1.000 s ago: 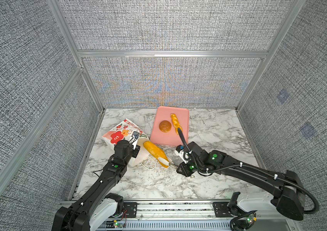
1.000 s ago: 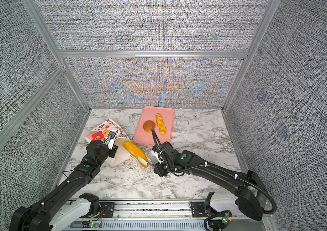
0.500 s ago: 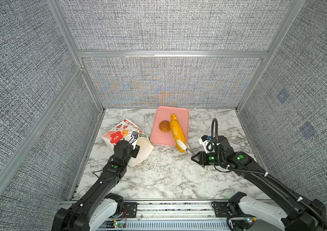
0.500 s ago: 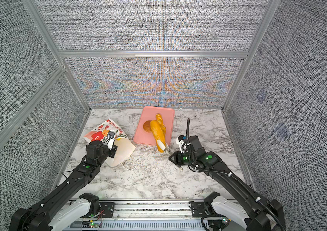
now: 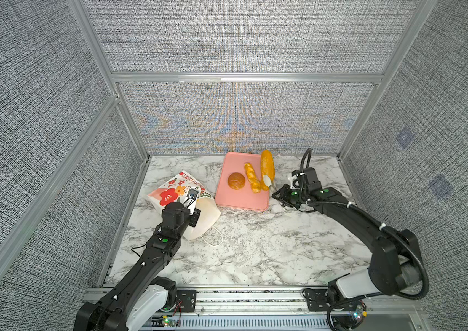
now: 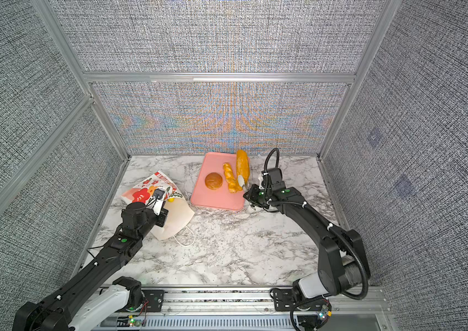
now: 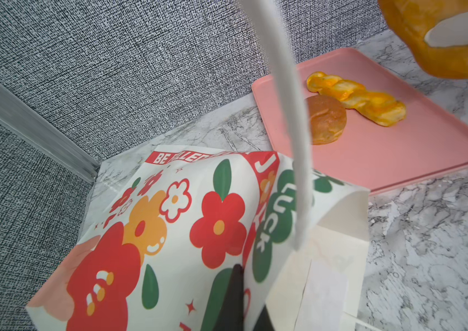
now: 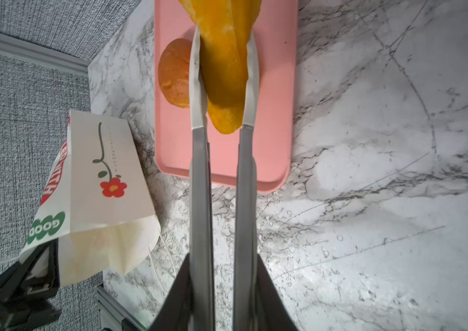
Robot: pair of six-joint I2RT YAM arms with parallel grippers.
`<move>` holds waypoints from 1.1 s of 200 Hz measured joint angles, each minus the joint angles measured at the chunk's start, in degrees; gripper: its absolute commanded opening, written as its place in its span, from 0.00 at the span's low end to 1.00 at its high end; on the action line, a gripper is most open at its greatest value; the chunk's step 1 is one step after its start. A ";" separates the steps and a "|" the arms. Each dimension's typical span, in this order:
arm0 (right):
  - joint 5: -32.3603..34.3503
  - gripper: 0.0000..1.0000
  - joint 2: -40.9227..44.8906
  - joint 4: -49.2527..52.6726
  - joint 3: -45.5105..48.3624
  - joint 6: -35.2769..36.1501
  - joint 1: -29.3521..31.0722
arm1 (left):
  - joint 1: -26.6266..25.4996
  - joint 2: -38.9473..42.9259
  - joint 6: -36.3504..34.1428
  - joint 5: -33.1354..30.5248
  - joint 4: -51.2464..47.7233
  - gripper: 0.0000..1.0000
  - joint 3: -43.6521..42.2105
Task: Take the fake bread out of the paper bag
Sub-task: 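Lower the long yellow bread onto the tray beside the twisted bread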
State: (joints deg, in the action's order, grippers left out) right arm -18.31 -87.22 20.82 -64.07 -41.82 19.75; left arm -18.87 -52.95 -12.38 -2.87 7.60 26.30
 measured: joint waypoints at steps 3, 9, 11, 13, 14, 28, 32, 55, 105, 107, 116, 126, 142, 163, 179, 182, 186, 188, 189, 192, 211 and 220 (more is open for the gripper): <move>0.07 0.00 -0.63 0.04 -0.48 0.02 -0.13 | 0.00 0.02 0.00 0.11 0.00 0.00 0.00; 0.13 0.00 -2.10 0.20 -1.55 0.09 -0.39 | 0.00 0.11 0.00 0.35 0.00 0.00 0.00; 0.20 0.00 -2.56 0.24 -1.90 0.09 -0.50 | 0.00 0.13 -0.02 0.46 0.00 0.00 0.00; 0.17 0.00 -3.04 0.35 -2.23 0.09 -0.61 | 0.00 0.17 -0.02 0.52 0.00 0.00 0.00; 0.17 0.00 -3.19 0.37 -2.34 0.11 -0.66 | 0.00 0.17 -0.02 0.55 0.00 0.00 0.00; 0.22 0.00 -5.92 0.70 -4.24 0.48 -1.25 | 0.00 0.35 -0.02 1.03 0.00 0.00 0.00; 0.26 0.00 -6.64 0.87 -4.74 0.59 -1.38 | 0.00 0.39 -0.02 1.16 0.00 0.00 0.00; 0.26 0.00 -10.03 2.32 -7.10 0.92 -1.88 | 0.00 0.57 -0.04 1.86 0.00 0.00 0.00; -1.09 0.00 -14.51 3.41 -10.08 1.55 -1.18 | 0.00 0.70 -0.07 2.93 0.00 0.00 0.00; -1.07 0.00 -14.56 3.41 -10.10 1.55 -1.07 | 0.00 0.72 -0.09 2.95 0.00 0.00 0.00; -1.18 0.00 -14.71 3.41 -10.29 1.55 -0.61 | 0.00 0.85 -0.26 2.99 -0.02 0.00 0.00; -1.66 0.00 -14.95 3.39 -10.54 1.53 0.09 | 0.00 0.96 -0.26 3.04 -0.02 0.00 0.00; -2.99 0.00 -15.47 3.34 -10.51 1.36 1.01 | 0.00 0.98 -0.33 3.10 -0.02 0.00 0.00; -4.66 0.00 -15.63 2.40 -10.05 0.24 1.84 | 0.00 1.03 -0.68 3.45 -0.02 0.00 0.00; -4.87 0.00 -15.30 2.08 -9.84 -0.39 2.23 | 0.00 1.03 -0.70 3.72 -0.02 0.00 0.00; -4.81 0.00 -15.15 2.08 -9.73 -0.48 2.32 | 0.00 1.05 -0.70 3.76 -0.02 0.00 0.00; -4.72 0.00 -14.84 2.16 -9.55 -0.57 2.34 | 0.00 1.05 -0.70 3.87 -0.02 0.00 0.00; -4.63 0.00 -14.67 2.21 -9.44 -0.68 2.34 | 0.00 1.05 -0.70 3.89 -0.02 0.00 0.00; -4.61 0.00 -14.53 2.25 -9.38 -0.76 2.34 | 0.00 1.07 -0.70 3.91 -0.02 0.00 0.00; -4.57 0.00 -14.29 2.36 -9.25 -0.92 2.34 | 0.00 1.07 -0.70 3.96 -0.02 0.00 0.00; -3.28 0.00 -12.48 2.29 -8.09 -1.64 2.01 | 0.00 1.09 -0.72 4.42 -0.02 0.00 0.00; -2.45 0.00 -11.85 1.90 -7.32 -2.32 1.97 | 0.00 1.09 -0.76 4.55 -0.02 0.00 0.00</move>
State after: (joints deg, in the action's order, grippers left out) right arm -20.75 -99.07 22.72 -71.40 -44.14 21.71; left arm -18.87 -51.86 -13.15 1.67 7.57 26.30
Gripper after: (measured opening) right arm 0.243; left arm 0.055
